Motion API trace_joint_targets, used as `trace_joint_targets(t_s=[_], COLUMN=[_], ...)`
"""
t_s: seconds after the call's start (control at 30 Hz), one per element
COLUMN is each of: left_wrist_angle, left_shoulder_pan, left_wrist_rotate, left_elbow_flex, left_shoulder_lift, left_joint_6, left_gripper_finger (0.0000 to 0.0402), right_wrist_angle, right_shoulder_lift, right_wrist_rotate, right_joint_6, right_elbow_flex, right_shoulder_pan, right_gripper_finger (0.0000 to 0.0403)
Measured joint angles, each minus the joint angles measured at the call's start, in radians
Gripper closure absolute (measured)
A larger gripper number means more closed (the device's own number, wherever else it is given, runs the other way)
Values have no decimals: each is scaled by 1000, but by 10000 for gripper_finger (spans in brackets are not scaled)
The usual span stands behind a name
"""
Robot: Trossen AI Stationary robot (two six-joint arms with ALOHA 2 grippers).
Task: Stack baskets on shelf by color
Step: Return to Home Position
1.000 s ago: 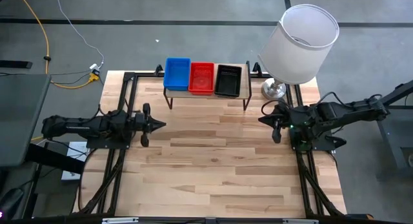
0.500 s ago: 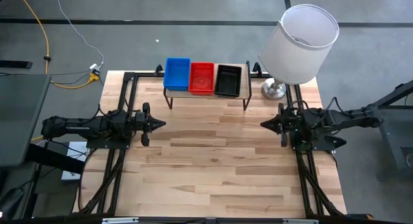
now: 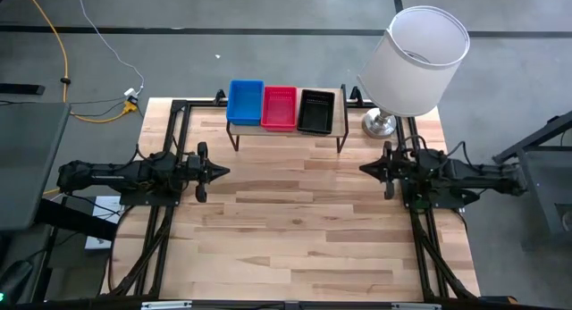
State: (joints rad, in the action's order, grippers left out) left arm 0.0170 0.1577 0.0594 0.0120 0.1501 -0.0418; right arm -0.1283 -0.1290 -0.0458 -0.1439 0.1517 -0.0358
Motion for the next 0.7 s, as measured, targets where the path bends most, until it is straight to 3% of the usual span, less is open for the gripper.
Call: trace_joint_targets(t_s=[0.37, 0.7], left_wrist_angle=[0, 1], left_shoulder_pan=[0, 0], left_wrist_rotate=[0, 0], left_elbow_flex=[0, 0], left_shoulder_lift=[0, 0], left_joint_6=[0, 0], left_gripper_finger=[401, 401], right_wrist_angle=[157, 148], right_shoulder_lift=[116, 123], right_wrist_rotate=[-19, 28], right_joint_6=[99, 75], right_elbow_flex=[-140, -142], right_shoulder_pan=[27, 55], right_gripper_finger=[403, 403])
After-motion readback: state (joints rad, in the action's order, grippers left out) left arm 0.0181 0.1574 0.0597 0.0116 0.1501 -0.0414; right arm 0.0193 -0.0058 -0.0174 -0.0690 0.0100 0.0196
